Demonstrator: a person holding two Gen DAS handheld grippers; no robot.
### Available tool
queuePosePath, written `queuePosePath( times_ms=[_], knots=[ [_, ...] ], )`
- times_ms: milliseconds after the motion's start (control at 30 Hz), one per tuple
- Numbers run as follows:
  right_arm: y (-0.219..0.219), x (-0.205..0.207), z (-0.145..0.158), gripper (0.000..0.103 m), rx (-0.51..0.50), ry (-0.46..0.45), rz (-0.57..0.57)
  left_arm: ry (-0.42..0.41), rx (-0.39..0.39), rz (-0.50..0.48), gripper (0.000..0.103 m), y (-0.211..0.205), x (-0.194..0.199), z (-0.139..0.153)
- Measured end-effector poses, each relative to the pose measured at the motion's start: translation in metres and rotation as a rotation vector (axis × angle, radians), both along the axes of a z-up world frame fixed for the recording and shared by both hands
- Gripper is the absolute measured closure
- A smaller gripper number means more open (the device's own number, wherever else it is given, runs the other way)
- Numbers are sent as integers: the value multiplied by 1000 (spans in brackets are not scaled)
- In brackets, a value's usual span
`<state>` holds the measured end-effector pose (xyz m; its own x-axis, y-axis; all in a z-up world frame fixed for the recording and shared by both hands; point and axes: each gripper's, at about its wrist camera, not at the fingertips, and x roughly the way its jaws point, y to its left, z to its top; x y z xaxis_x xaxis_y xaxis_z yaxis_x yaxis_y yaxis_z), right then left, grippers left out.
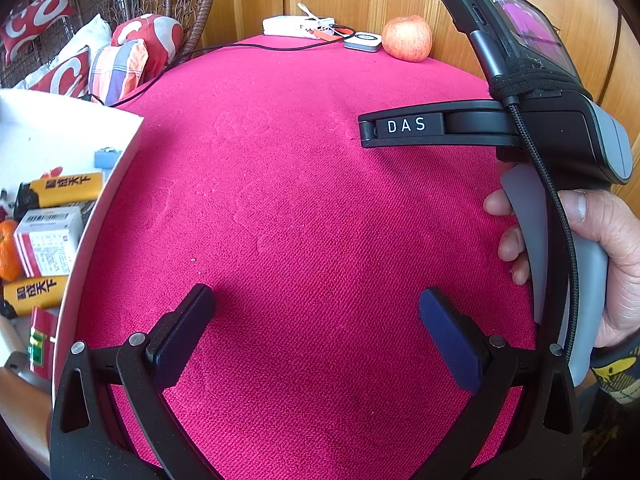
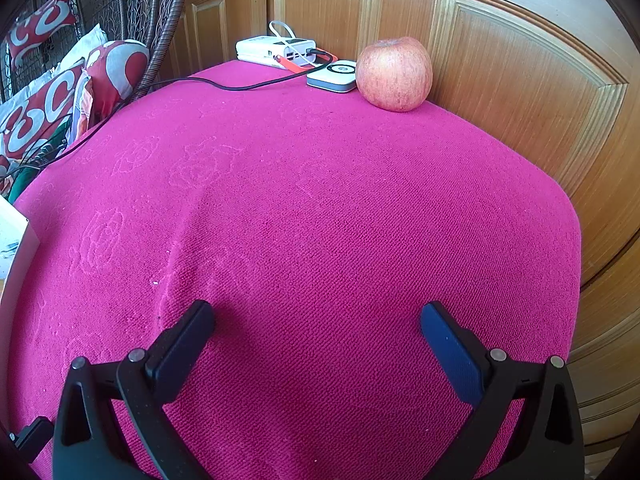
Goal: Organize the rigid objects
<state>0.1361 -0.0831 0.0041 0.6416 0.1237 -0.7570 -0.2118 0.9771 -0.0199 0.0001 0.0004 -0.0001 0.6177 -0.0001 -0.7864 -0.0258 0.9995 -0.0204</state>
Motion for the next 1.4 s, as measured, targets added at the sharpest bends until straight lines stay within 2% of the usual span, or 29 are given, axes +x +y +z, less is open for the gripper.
queuePosePath(
  times_ms=[1400],
  knots=[
    [0,-2,0,0,1,1,0,0,-1,-1,0,0,-5,-1]
  ],
)
